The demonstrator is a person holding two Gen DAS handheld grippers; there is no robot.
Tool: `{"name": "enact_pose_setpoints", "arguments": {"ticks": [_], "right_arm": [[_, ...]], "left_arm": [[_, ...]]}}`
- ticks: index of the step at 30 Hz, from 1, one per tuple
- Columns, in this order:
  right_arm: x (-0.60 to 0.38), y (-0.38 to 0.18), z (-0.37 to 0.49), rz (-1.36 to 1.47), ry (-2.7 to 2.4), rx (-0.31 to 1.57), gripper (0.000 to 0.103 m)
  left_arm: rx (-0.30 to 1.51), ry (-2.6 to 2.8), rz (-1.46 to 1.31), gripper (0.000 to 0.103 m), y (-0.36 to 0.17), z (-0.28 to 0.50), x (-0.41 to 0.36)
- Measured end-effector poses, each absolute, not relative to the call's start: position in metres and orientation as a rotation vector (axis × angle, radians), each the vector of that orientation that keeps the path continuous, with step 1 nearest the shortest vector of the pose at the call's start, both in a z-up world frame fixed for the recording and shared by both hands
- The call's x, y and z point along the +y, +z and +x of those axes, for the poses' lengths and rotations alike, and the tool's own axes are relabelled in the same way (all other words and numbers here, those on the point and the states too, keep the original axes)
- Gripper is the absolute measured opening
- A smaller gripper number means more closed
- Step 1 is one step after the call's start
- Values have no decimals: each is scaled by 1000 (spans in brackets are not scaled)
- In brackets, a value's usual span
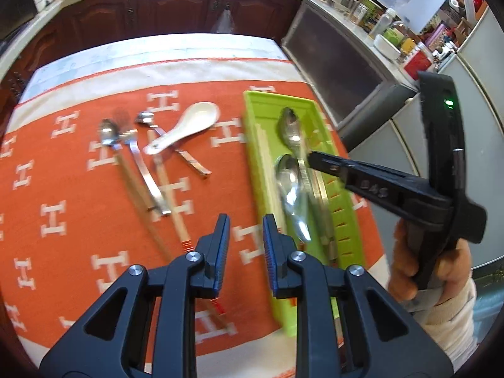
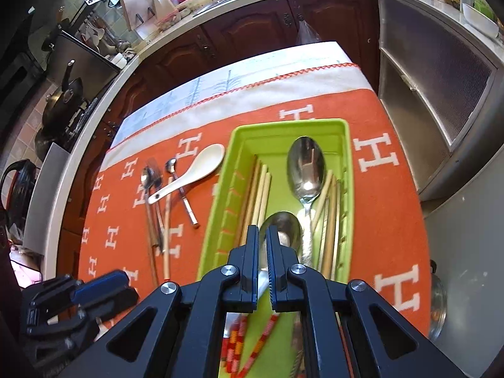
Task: Organize utensils
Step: 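Move both tools back to the pile and grasp a wooden chopstick with the right tool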
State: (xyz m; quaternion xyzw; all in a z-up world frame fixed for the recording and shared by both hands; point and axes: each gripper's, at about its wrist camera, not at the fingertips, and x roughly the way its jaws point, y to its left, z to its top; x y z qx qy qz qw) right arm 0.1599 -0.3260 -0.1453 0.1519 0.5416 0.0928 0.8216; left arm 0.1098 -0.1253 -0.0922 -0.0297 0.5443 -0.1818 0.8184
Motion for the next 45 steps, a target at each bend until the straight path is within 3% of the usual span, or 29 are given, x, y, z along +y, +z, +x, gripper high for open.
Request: {"name": "enact_pose_setpoints", "arguments": {"ticks": [11,18,28,41,45], "right_arm": [[-271,-114,147,296,309,1153,5],[-220,-104,148,254,380,1174,6],[-156,-136,147,180,436,1240,7],[-125,-180,144,60,403,1269,23],[-117,-189,144,2,390,1263,24]], "left_arm": [[1148,-262,-117,19,-83,106,-32],[1117,-195,-147,34,-82,109,11],[1143,-181,-154,35,-107,109,33],[1188,-221,-185,35,-142,103,31],[1187,-229,-203,35,-144,104,33]]}}
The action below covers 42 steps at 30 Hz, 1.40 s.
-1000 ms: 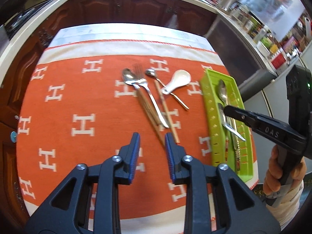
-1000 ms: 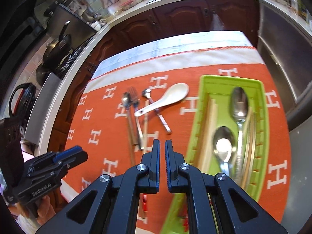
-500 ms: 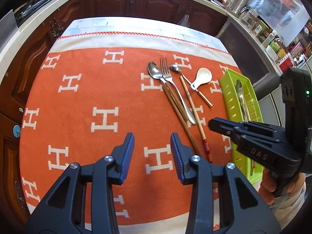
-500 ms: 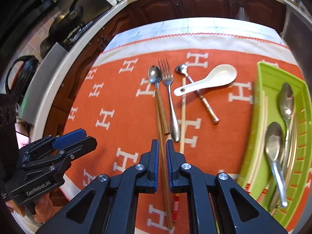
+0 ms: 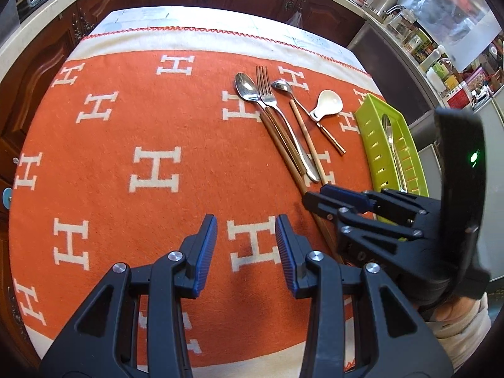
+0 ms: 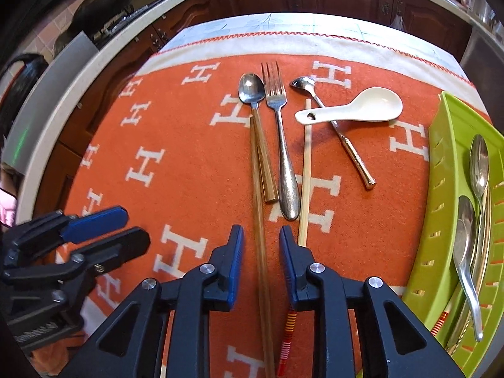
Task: Organize utensils
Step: 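Move both tools back to the pile and grasp a wooden chopstick with the right tool, then lift the chopstick with the right tool while the left tool grasps a wooden-handled spoon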
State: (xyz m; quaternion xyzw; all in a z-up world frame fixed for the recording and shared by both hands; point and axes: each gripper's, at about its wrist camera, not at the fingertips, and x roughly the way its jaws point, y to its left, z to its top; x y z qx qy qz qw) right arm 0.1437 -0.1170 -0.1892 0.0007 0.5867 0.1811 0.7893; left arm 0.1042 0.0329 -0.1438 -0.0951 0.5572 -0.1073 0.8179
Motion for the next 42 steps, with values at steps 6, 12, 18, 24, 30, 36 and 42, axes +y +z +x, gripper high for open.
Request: {"name": "enact_pose_setpoints", "arguments": {"ticks": [6,12,18,24,30,36,42], "right_arm": [[-104,-195,135,-98,385,1212,24],[-90,-194,121,-216,386,1143,8],[-92,-191,119,-99,443,1177,6],[-116,-172,120,85,472,1182,6],[-145,-144,125,168,441,1128,6],[-175,-119,141,237,383,1063,6],[-200,-112,159,285,337,1038,6]], "left_arm": [[1185,-224,-230,35,-145,107,39],[1178,-208,-255,35,-144,111,47],[1172,-190,-258,35,-142,113,52],[1160,-191,-251,35,-137,120,51],[1161,-208,-240,35,-138,143,34],[1160,-209,-210,35,-143,176,6],[1172,-187,-196,35,-153,200,-13]]}}
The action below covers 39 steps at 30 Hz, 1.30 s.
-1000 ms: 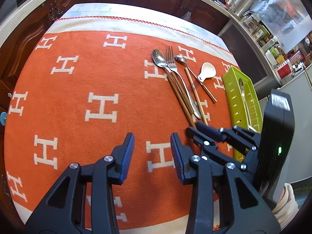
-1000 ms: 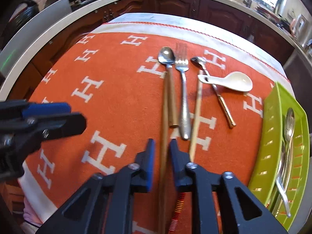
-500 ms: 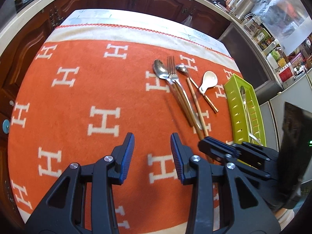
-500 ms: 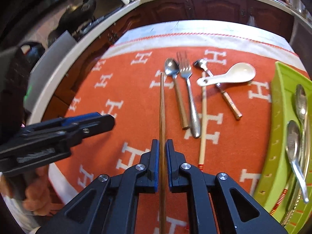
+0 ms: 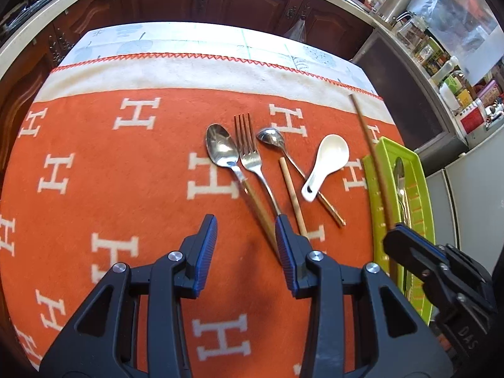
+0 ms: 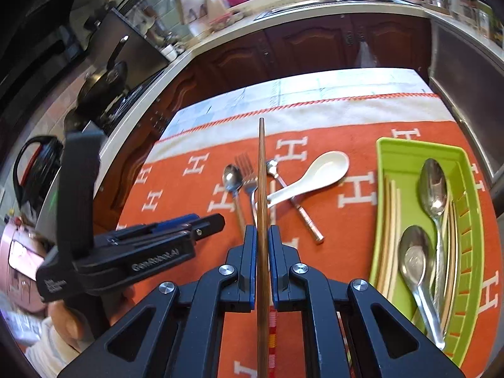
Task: Organize utensils
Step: 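Lift the chopstick with the right tool while the left tool grasps a wooden-handled spoon, then lower the spoon and chopstick into the green tray and open both tools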
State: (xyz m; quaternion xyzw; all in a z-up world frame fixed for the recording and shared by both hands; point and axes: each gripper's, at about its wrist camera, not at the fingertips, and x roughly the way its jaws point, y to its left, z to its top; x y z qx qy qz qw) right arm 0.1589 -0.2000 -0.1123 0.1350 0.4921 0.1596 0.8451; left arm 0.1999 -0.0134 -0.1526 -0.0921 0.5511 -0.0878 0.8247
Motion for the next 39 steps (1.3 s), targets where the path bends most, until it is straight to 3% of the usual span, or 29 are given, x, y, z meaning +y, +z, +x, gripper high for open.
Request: {"name": "enact_pose_setpoints", "arguments": {"ticks": [10,16,20,32,39], "right_arm": [[-218,-121,174,329,309,1037,6],[-223,-125,171,341,293,1034,6],[-230,-127,167,370,282,1033,6],[-289,-109,135,473,207,986,6],[-339,-107,121,479,82,983,6]], "left_arm": [[1172,-91,-182,34,-171,230,-30],[1185,-31,-106,20,-187,237,-39],[1175,8,-53,5,-189,236,-42],[1169,-43,-170,4,-152,183,-10],[1142,-239,-182,4,-98,149,-55]]}}
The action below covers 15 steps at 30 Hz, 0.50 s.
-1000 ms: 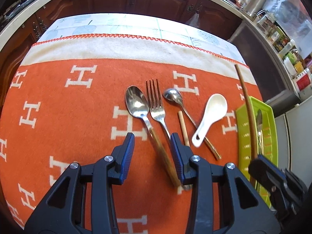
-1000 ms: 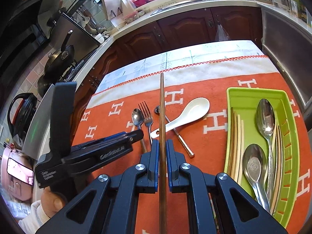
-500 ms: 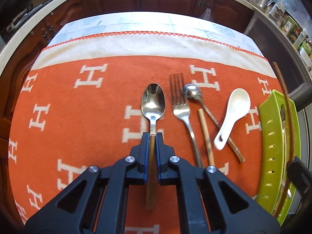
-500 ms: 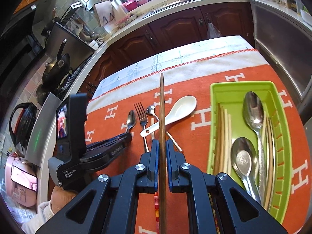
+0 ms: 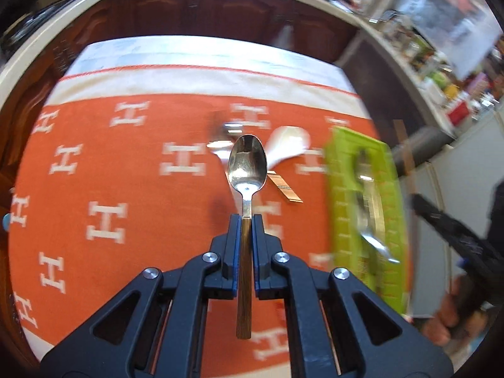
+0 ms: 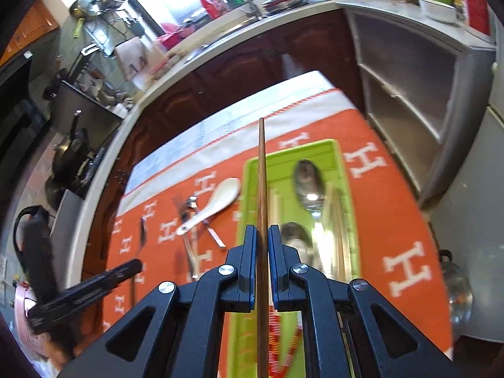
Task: Organize utensils
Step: 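Lower the spoon and chopstick into the green tray and open both tools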
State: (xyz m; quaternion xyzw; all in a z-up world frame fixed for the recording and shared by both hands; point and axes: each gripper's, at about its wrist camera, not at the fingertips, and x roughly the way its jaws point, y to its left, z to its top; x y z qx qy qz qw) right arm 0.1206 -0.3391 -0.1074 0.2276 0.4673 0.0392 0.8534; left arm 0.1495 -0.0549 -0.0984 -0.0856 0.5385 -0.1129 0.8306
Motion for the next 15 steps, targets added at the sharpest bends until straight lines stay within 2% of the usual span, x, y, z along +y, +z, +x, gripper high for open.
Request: {"name": "enact_pose_setpoints", "arguments": {"ticks": [6,15], "right_arm": [[-359,-128,114,451,44,1049,6],[-357,-156,106,431,43,1125,7]], "left_arm": [[1127,-381,-139,4,-76,135,-125],[1216,-431,-86,4,-104,116,-183]]}}
